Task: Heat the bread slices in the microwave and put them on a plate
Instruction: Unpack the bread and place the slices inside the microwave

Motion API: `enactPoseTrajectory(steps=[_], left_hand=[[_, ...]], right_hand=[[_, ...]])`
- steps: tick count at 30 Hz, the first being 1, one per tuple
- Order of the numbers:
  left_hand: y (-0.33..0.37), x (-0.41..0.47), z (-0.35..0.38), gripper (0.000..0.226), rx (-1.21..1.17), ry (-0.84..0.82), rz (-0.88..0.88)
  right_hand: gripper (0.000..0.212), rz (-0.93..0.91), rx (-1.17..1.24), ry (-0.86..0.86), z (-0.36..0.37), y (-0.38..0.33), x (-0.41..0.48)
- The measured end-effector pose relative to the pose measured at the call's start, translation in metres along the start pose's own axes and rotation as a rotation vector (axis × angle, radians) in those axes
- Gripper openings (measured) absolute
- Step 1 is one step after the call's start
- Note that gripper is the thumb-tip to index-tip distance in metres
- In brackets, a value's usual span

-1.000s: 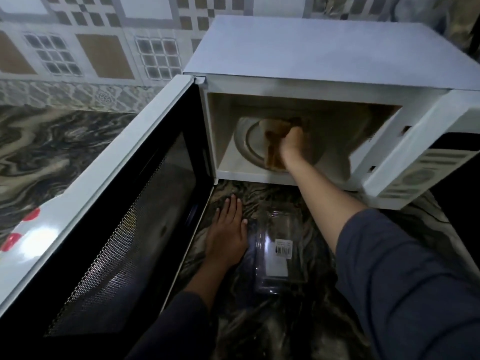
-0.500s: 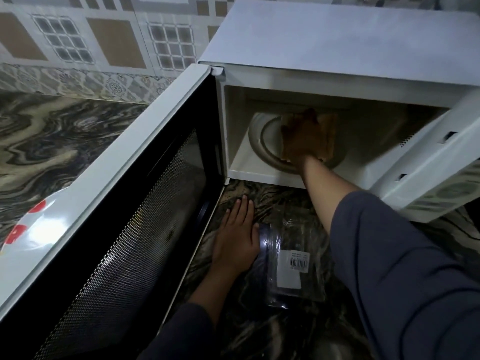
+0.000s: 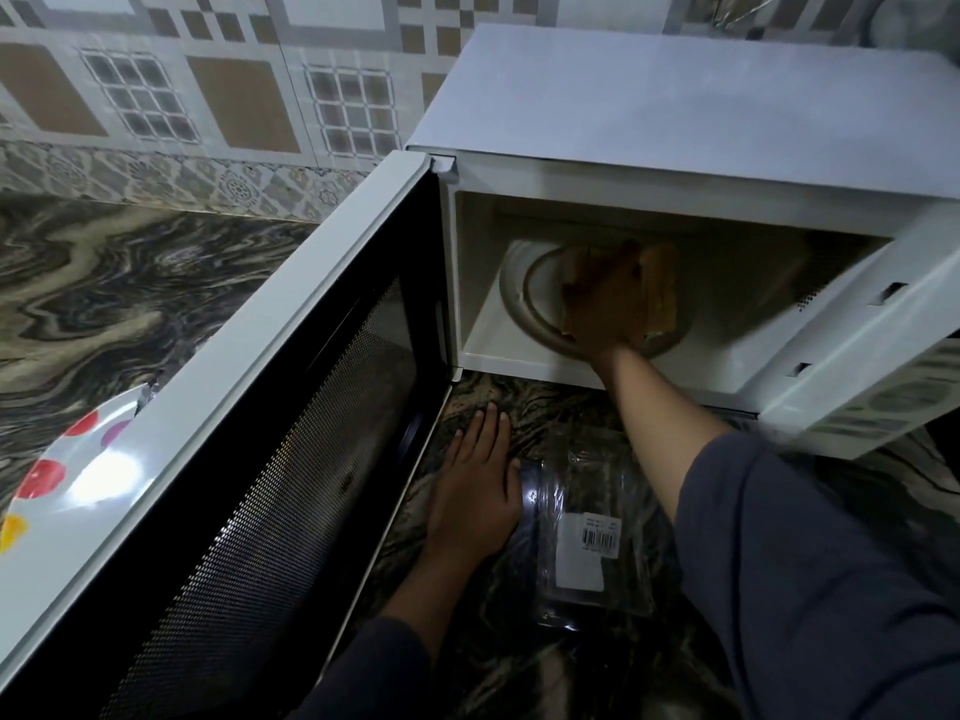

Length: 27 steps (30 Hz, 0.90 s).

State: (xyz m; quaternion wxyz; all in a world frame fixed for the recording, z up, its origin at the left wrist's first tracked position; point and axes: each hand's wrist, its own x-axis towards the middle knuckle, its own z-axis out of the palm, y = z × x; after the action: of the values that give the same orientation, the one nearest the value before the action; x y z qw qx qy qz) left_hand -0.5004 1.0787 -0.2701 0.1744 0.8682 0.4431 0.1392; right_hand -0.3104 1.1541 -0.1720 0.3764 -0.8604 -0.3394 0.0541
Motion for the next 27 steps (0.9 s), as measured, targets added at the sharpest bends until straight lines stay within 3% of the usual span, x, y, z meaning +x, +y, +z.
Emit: enactPoseTrajectory(steps=[5, 15, 21, 27], left_hand=[[0.000, 0.000, 0.000, 0.069, 0.007, 0.004, -0.003], [0.002, 0.002, 0.000, 0.069, 0.000, 0.006, 0.005], [-0.002, 0.001, 0.004, 0.068, 0.010, 0.030, 0.008], [-0.003, 0.002, 0.006, 0.069, 0.006, 0.036, 0.018]], right_hand=[[0.066, -0.017, -0.011, 0.081, -0.010, -0.001, -0.019], [0.067, -0.046, -0.079, 0.046, -0.001, 0.002, -0.011], [0.050, -0.119, -0.086, 0.153, -0.010, 0.002, -0.024], [0.030, 0.060, -0.124, 0.207, -0.032, 0.027, -0.011]])
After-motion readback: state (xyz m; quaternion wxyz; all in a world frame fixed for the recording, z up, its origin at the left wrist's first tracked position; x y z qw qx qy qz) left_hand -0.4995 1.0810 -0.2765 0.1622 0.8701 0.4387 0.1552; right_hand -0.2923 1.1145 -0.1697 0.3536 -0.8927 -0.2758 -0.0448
